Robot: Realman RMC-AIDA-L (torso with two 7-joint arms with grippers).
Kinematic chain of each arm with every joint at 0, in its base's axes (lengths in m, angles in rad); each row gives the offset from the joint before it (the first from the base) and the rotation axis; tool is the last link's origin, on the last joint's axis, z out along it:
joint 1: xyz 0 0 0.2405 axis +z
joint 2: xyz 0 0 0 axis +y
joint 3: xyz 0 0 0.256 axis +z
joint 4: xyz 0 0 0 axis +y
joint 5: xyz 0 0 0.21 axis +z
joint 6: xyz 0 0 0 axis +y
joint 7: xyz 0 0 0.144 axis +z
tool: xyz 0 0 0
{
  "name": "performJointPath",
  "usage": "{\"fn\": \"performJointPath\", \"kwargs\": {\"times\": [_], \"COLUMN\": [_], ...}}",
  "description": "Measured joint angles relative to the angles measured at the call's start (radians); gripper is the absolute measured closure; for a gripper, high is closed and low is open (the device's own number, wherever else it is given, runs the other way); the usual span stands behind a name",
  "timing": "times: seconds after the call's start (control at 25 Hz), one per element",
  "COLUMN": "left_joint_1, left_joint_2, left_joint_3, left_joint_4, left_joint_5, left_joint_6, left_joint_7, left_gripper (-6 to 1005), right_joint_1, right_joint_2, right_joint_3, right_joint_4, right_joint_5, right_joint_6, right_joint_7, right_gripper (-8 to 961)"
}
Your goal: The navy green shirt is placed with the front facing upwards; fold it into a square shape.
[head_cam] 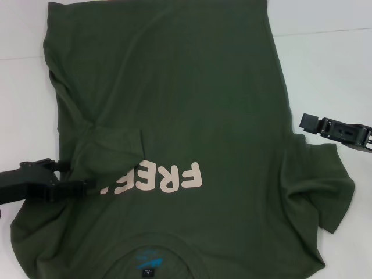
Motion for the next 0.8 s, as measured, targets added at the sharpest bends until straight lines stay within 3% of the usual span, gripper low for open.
{"fn": "performJointPath", "kwargs": {"times": [0.6, 0.8], "left_joint_1": [-0.001, -0.007], "left_joint_2": [-0.011, -0.013], "left_joint_3": [0.023, 0.045], "left_joint_4": [0.017, 0.002], "left_joint_5": [-0.034, -0.028], "left_joint_6": [-0.046, -0.098], "left_joint_7": [-0.015, -0.035], "left_gripper": [95, 200], "right_joint_1": [0.002, -0.005], "right_joint_2": [-0.001, -0.001], "right_joint_3": [0.0, 0.0], "right_joint_4": [0.0, 0.0], "right_joint_5": [-0.002, -0.003], "right_joint_6": [0.014, 0.016], "right_joint_7": [0.0, 0.0], "right_gripper": [126, 126]}}
